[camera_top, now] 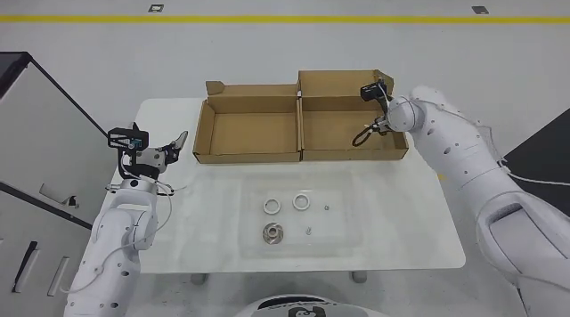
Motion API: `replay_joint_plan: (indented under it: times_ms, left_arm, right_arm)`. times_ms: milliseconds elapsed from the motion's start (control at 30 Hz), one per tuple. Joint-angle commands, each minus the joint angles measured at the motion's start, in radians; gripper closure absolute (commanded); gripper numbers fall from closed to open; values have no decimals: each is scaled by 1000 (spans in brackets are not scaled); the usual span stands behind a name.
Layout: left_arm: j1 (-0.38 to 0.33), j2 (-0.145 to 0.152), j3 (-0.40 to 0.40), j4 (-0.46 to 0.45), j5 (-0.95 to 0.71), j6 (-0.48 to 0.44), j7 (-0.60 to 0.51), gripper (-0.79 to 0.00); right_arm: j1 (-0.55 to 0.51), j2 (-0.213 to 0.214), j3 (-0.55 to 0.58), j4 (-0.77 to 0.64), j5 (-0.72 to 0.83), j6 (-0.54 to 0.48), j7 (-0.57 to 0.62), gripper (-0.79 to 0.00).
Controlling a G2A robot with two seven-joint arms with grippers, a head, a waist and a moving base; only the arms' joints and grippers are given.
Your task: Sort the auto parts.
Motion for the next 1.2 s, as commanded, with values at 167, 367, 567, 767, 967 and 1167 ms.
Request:
replay_joint_plan:
  times_ms: [167, 367, 567, 767, 967, 1167]
  left_arm:
    - [0, 0, 0, 0, 0, 0, 0, -785]
    - [0, 0, 0, 0, 0, 0, 0, -785]
    - [0, 0, 0, 0, 0, 0, 0, -785]
    - [0, 0, 0, 0, 0, 0, 0, -785]
    - [0, 0, 0, 0, 0, 0, 0, -785]
    - [0, 0, 0, 0, 0, 0, 0, -785]
  right_arm:
    - [8, -36, -29, 116, 10, 3, -38, 0]
    - [24, -61, -39, 170, 13, 1, -58, 0]
    - [36, -79, -42, 206, 12, -6, -67, -148]
    - [45, -91, -36, 229, 15, -19, -81, -320]
    - [57, -91, -7, 203, 21, -35, -106, -785]
    - [48, -62, 56, 78, 13, -61, -100, -785]
